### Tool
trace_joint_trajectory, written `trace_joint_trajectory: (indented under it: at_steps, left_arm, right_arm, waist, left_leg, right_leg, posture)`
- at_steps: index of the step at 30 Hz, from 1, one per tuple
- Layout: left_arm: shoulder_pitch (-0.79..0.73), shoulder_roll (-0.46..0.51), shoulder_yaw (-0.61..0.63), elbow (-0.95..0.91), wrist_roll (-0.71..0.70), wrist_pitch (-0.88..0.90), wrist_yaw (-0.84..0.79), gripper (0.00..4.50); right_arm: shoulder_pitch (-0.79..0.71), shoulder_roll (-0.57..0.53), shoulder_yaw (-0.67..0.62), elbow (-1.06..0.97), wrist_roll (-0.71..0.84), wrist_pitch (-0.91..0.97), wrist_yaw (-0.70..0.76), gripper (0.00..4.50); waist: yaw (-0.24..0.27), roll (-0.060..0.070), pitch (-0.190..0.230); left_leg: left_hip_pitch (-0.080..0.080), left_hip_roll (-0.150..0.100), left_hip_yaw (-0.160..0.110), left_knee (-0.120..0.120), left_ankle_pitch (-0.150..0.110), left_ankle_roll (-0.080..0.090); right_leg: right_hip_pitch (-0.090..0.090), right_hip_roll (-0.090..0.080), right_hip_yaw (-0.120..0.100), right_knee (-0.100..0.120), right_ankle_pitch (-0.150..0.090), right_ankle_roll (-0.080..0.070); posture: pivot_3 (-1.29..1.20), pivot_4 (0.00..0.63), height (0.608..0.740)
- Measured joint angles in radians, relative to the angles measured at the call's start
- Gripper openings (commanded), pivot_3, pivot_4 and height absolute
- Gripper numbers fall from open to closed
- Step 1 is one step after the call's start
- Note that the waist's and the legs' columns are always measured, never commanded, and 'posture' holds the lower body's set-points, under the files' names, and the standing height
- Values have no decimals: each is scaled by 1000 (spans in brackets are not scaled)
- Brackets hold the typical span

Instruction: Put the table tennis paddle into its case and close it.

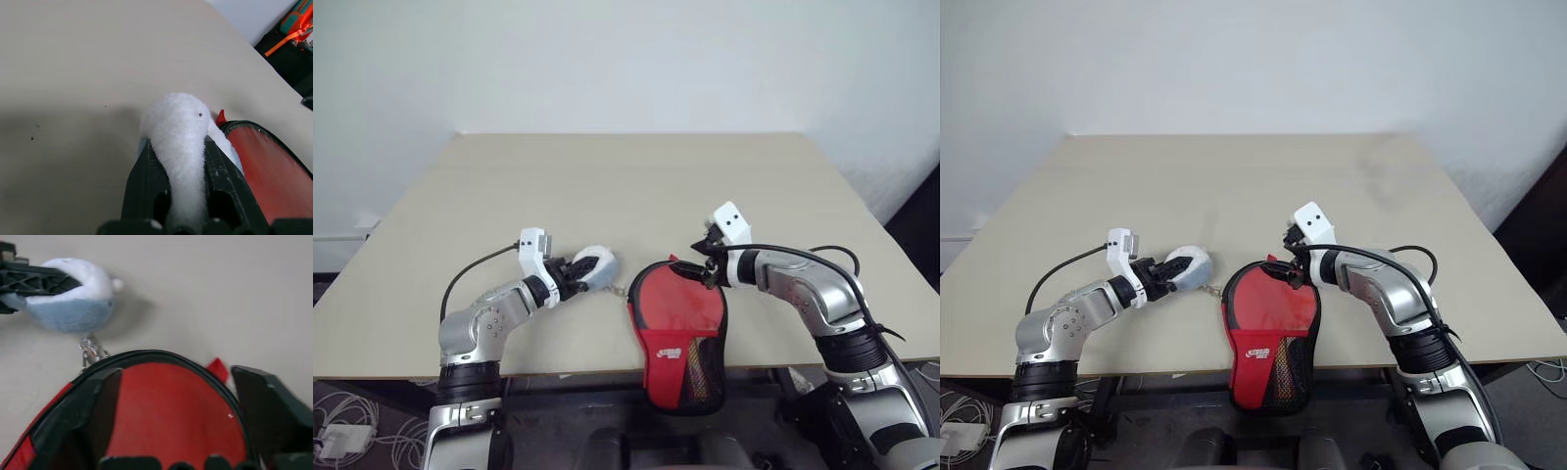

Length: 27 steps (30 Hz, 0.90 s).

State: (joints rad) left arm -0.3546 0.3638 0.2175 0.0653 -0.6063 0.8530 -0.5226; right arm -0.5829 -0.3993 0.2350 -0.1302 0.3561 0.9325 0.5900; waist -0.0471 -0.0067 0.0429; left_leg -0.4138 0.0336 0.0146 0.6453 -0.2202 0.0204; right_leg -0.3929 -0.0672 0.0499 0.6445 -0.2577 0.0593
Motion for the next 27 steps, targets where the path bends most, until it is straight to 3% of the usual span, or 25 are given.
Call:
trace_joint_trajectory:
  at_steps: [7,17,27]
  left_arm:
    - [0,-6,-2,0,0,0,0,222]
    - [1,-1,-1,0,4,0,0,222]
    - [-43,1,-13,41,26,-2,-2,222]
  right_arm:
    - [33,50,35,34,-25,-84,18,41]
    - [125,64,96,53,-86,-176,28,41]
    - [147,146,110,196,-129,-287,47,41]
  waist:
    - [0,-1,0]
    - [0,-1,0]
    - [0,-2,-1]
  left_leg:
    - [0,0,0,0,0,0]
    - [0,0,0,0,0,0]
    - [1,0,-1,1,0,0]
  right_leg:
    - [0,0,0,0,0,0]
    - [0,0,0,0,0,0]
    - [1,0,-1,0,0,0]
  posture:
    - [0,0,740]
    - [0,0,740]
    - [0,0,740]
